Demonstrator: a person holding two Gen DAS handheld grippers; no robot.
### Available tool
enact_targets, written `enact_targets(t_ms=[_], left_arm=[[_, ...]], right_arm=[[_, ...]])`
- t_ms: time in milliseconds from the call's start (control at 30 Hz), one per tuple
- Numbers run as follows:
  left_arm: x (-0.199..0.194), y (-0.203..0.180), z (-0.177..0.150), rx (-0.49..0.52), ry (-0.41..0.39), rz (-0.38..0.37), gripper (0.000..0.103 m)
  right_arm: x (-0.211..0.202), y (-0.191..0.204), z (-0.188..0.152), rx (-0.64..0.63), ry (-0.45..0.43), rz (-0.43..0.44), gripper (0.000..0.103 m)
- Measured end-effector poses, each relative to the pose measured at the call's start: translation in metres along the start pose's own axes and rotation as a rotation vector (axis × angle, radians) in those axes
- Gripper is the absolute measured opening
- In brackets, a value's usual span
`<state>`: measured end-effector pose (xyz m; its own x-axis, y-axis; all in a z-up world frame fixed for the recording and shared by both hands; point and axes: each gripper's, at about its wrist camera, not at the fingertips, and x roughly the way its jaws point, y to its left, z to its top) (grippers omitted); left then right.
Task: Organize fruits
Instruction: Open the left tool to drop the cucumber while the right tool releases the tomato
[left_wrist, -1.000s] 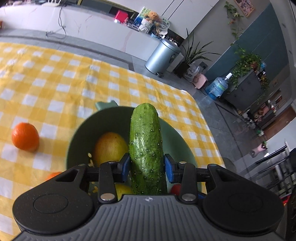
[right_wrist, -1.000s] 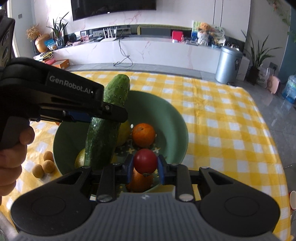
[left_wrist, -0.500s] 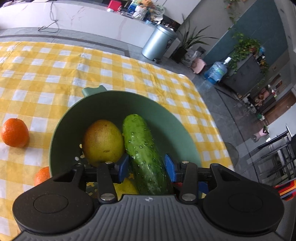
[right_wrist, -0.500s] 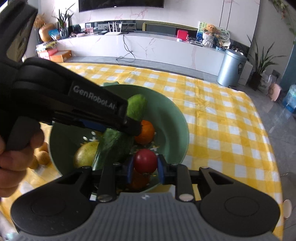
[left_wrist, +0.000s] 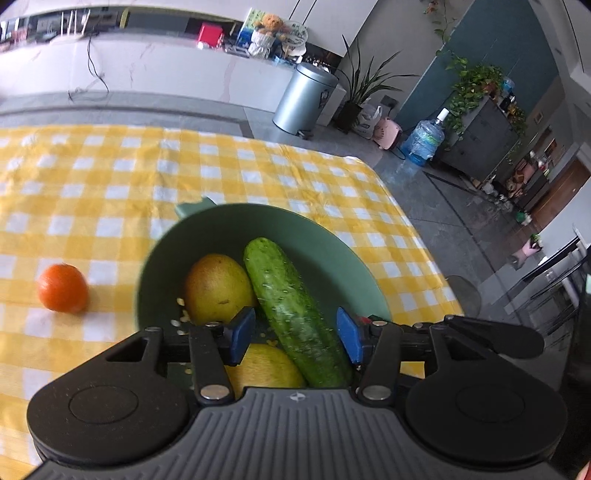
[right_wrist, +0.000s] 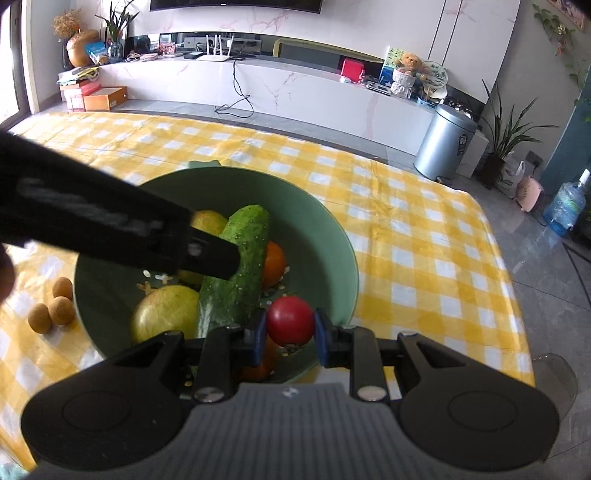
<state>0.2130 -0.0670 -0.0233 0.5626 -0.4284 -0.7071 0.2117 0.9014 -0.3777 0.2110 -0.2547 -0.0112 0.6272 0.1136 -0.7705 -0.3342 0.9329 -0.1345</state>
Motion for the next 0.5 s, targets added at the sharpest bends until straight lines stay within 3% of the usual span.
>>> enact_targets(t_ms=[233, 500], left_arm=[[-0.018, 0.002, -0.005, 0.054, -0.009, 0.093, 0.059], [-0.034, 0.012, -0.011, 0.065, -0.005, 0.139, 0.060]], right_arm=[[0.006, 0.011, 0.006, -0.134, 0.057, -0.057, 0.023], [0.010, 0.026, 0.006, -0.271, 0.106, -0.110, 0.023]])
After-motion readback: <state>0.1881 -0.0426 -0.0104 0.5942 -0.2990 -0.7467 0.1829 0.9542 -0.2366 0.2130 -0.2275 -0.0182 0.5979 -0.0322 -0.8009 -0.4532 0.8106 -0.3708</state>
